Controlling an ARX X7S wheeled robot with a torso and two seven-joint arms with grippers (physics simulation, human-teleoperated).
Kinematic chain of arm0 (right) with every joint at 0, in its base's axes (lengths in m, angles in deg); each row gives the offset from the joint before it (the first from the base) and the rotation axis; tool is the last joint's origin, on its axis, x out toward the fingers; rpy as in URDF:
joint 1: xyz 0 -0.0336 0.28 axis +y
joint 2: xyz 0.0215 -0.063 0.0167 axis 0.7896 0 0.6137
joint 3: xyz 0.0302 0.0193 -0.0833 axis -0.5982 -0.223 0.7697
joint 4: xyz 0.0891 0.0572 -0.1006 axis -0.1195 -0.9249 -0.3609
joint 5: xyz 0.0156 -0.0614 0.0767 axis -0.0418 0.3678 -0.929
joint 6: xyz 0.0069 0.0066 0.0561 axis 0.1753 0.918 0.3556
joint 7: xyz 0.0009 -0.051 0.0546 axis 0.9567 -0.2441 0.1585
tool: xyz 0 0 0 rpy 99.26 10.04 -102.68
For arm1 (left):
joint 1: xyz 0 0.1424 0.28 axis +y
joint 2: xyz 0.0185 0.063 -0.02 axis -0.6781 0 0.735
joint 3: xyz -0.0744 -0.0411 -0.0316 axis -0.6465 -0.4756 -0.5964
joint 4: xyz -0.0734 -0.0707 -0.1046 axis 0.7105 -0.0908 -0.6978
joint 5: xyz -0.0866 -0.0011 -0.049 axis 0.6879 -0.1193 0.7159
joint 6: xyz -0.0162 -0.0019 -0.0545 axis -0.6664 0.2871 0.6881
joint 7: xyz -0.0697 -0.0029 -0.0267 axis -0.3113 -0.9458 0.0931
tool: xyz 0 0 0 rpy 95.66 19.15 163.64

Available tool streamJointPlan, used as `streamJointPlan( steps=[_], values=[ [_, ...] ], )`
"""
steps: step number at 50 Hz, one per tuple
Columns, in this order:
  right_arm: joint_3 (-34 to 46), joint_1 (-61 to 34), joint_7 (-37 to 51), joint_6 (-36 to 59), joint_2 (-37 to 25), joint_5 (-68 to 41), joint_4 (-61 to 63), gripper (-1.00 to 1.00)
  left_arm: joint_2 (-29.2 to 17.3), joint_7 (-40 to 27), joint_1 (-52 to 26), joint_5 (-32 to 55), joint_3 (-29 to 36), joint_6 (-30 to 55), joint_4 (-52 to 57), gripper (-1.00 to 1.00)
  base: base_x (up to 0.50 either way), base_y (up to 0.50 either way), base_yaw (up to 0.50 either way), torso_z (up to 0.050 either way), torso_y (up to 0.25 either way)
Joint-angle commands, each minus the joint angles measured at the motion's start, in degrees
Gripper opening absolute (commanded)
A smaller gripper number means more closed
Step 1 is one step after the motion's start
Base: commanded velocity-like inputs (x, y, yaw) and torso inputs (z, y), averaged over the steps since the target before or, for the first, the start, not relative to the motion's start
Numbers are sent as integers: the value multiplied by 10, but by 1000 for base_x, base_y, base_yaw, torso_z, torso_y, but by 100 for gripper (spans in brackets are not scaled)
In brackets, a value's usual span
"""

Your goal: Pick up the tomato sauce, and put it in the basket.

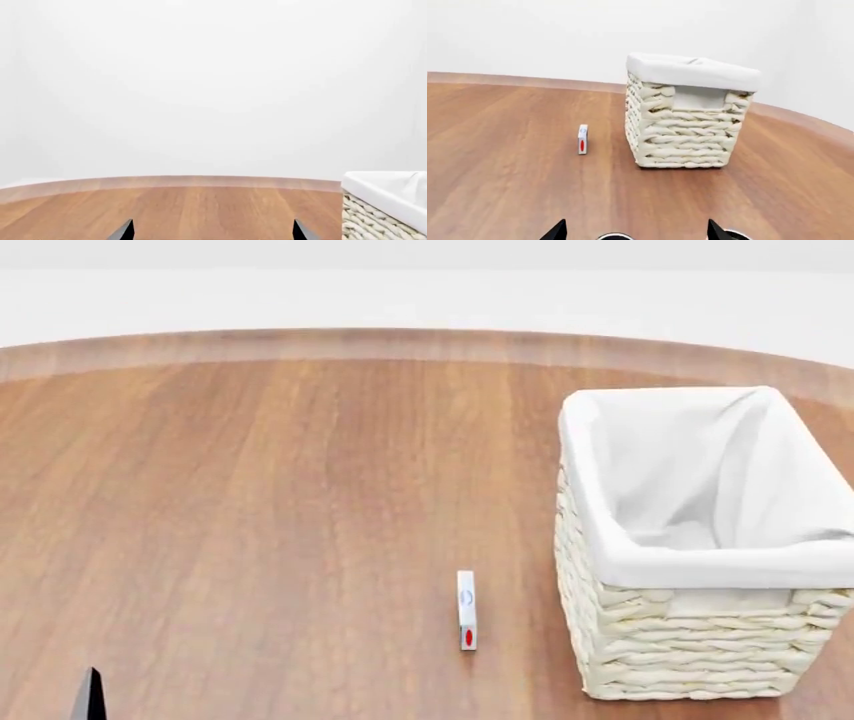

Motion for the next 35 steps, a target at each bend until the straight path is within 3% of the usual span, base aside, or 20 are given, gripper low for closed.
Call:
streamJointPlan(
  steps=[1, 35],
  values=[
    [12, -25, -2, 0, 1, -18, -46, 100, -5, -5, 1, 4, 1, -7, -6, 100, 0, 0, 0, 0, 0],
    [47, -68, -31, 10, -7, -66, -114, 100, -16, -16, 1, 9, 10, -20, -20, 100, 0, 0, 0, 0, 0]
  ],
)
